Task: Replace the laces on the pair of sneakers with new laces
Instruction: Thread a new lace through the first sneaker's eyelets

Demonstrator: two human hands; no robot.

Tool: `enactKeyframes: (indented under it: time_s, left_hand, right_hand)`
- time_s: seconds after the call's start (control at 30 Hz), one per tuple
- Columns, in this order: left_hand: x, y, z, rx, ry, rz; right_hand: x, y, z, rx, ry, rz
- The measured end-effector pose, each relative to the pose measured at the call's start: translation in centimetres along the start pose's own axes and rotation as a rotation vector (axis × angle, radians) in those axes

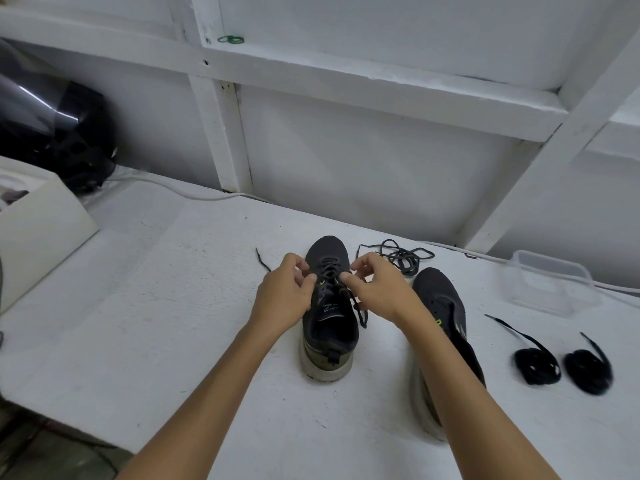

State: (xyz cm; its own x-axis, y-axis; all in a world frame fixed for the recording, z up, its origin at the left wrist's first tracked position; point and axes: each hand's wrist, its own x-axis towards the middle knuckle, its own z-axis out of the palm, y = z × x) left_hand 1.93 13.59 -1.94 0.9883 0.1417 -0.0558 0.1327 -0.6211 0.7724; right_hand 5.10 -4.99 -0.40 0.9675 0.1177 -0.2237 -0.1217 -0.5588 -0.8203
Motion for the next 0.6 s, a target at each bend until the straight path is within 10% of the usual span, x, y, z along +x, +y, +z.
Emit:
enactKeyframes:
  time_s: [0.27,0.6]
  left_hand:
    - [-1.3,0.1,-2.5,-0.071,-0.362,-0.031]
    - [0.2,0.6,-0.7,0.079,-0.186,0.059]
  right_hand:
    - [-1.8,-1.0,-2.0,0.040,-0.237,0.051]
    - [-0.7,-2.3,-0.9,-0.338,-0.165,-0.127]
